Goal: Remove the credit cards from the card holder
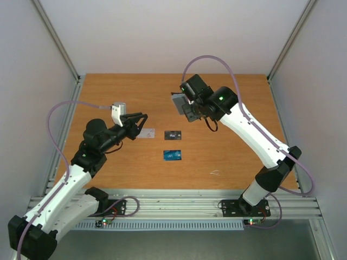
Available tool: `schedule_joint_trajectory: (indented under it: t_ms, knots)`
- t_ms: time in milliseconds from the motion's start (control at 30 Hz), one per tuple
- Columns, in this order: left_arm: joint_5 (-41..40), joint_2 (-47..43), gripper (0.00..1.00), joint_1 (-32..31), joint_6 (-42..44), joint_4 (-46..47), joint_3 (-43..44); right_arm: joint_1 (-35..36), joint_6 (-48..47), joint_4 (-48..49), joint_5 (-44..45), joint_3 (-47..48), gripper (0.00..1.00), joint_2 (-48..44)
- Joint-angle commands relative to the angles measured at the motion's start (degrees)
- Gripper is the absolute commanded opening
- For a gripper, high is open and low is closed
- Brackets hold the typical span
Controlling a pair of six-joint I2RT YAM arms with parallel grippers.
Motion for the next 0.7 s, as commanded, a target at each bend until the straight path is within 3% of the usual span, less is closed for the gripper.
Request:
schedule_joint_trajectory:
  t_ms: [0, 100, 233, 400, 667]
  knots:
    - [8.4, 0.6, 0.32, -0.4, 3.3, 7.2, -0.6, 1.2, -1.5, 2.1, -6.2, -0.8, 0.01, -1.7]
    - [9.9, 0.9, 0.33, -0.8, 4.7, 6.9, -0.8, 1.2, -3.9, 7.7, -18.2, -3.9, 0.01, -3.8]
    - [3.5, 0.4, 0.56, 0.1, 3.7, 3.7, -1.2, 1.2, -7.3, 13.2, -31.3, -6.7, 0.01, -7.2]
    - [8.0, -0.5, 0.77, 1.5, 4.1, 5.1, -2.3, 1.1, -11.9, 13.1, -40.9, -8.0, 0.01, -9.9]
    - [13.1, -2.5, 0.75, 4.3, 4.9, 6.5, -2.4, 0.4, -16.0, 12.9, -49.6, -10.0, 0.01, -13.7]
